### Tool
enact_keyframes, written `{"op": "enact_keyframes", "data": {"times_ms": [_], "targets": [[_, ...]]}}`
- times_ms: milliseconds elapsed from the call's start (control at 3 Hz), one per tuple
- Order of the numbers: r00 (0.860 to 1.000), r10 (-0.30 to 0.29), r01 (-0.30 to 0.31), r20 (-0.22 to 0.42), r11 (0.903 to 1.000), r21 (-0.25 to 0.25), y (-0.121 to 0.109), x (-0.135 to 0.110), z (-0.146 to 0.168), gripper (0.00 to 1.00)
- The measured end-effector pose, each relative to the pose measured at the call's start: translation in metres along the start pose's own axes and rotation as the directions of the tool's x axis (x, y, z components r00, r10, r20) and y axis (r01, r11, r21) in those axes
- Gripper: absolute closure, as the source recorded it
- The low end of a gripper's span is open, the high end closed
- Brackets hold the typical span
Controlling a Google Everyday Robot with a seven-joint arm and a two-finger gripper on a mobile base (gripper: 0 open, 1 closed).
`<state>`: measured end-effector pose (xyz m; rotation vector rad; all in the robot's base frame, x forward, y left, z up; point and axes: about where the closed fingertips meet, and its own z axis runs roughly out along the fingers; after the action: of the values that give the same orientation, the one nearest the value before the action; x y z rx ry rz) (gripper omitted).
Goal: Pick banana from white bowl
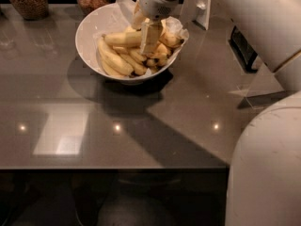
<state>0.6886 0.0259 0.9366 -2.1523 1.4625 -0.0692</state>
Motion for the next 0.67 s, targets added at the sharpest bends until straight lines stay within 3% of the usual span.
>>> {"op": "enact_keyframes", "data": {"times_ms": [333, 667], "targets": [[1.000, -0.001, 0.001, -0.003, 1.0000, -0.001, 0.001, 0.000, -0.001, 0.77], [0.995, -0.027, 0.024, -0.092, 0.9993, -0.030, 0.012, 0.020, -0.017, 0.99]]}}
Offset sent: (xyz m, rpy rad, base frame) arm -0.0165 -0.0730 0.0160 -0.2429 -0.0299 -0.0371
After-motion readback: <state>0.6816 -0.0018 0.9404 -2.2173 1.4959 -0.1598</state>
